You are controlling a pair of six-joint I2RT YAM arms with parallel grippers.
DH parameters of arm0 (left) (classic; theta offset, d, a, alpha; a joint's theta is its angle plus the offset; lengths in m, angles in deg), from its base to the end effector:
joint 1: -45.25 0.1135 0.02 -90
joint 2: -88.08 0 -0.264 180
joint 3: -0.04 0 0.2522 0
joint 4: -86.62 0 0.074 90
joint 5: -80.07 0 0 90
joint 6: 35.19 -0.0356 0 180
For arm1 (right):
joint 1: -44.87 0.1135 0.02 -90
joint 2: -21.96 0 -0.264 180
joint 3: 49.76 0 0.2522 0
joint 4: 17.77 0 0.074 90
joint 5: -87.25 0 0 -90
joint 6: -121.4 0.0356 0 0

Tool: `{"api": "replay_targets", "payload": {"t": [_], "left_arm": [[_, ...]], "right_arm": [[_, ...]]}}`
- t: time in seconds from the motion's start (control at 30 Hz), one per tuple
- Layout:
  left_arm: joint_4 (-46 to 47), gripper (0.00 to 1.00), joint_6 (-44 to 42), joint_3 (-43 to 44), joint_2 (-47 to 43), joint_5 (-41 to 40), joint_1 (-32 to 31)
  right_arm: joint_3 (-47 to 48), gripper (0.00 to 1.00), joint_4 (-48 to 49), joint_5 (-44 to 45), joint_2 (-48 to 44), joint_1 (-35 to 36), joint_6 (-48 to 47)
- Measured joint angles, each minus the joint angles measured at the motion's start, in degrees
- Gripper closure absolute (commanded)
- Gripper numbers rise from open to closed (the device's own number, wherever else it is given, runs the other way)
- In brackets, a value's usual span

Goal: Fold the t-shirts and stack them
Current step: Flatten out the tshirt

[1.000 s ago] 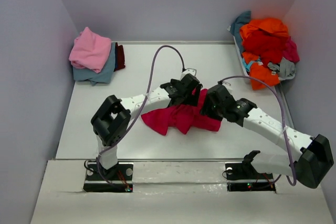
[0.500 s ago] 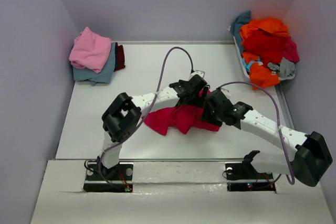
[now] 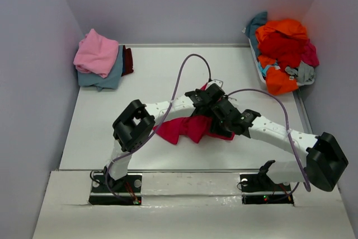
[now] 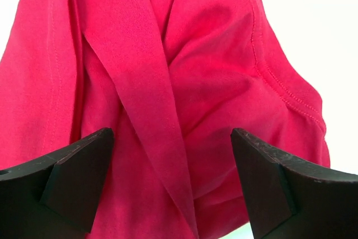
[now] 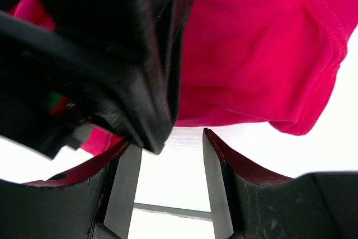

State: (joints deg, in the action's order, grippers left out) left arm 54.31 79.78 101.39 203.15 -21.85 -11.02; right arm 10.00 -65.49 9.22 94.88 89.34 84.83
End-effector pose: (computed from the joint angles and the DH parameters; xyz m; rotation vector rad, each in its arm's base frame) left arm 0.2573 -0.3722 0.2145 0.5487 2.3328 -0.4396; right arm 0.1772 0.1636 0.2134 0.2773 2.6205 0.3346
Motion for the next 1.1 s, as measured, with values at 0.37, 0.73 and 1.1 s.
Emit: {"api": "replay_targets", "payload": {"t": [0.37, 0.73, 1.1], "left_arm": [[1.29, 0.34, 0.83, -1.75, 0.26, 1.16, -0.02], [1.14, 0.94, 1.09, -2.40, 0.15, -0.92, 0.52], [-1.31, 0.94, 3.15, -5.84, -2.86, -8.46, 1.42]], "right_arm": [[0.02, 0.47, 0.15, 0.04, -0.02, 1.07, 0.42], [0.02, 0.48, 3.10, -0.39, 3.80, 2.86, 0.81], [2.03, 0.46, 3.56, -0.13, 7.10, 5.51, 0.92]]}}
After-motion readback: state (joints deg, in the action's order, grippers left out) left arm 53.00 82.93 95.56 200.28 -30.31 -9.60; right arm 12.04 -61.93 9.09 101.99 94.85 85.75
